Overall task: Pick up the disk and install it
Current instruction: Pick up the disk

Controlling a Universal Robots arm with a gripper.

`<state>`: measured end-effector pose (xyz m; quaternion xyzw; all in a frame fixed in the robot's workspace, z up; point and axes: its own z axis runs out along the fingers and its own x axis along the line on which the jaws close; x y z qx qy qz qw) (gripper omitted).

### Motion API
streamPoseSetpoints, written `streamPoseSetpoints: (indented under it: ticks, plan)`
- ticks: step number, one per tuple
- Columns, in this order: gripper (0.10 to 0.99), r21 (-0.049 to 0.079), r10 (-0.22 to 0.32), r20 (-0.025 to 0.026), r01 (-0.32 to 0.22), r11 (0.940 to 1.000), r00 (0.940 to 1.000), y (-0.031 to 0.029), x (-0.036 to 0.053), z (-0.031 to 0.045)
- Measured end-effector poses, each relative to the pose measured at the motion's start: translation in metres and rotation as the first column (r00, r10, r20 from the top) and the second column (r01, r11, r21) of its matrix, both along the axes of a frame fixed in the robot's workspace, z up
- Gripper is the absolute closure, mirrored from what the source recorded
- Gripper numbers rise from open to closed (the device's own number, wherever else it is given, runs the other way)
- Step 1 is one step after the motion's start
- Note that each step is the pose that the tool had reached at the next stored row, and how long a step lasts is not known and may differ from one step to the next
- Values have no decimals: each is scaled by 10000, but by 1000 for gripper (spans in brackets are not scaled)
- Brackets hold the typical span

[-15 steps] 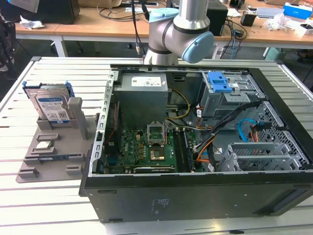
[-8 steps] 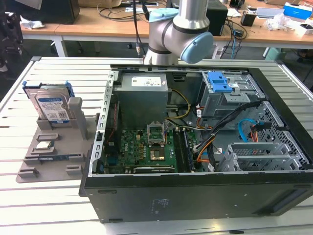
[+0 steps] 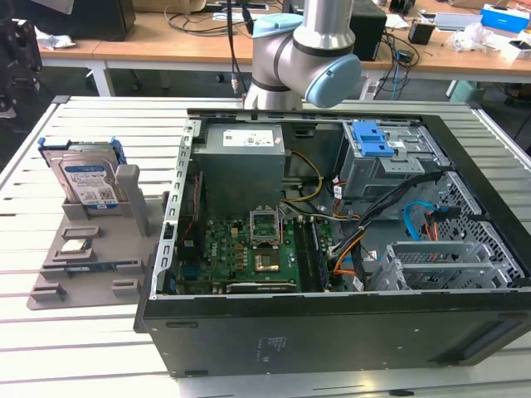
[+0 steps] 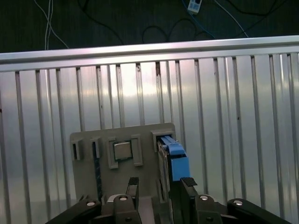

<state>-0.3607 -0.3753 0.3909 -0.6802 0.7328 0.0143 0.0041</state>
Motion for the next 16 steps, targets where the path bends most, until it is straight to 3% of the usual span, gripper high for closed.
streamPoseSetpoints:
  ticks: [16]
  plan:
    - [608, 0, -1, 0, 1, 10000, 10000, 0, 0, -92]
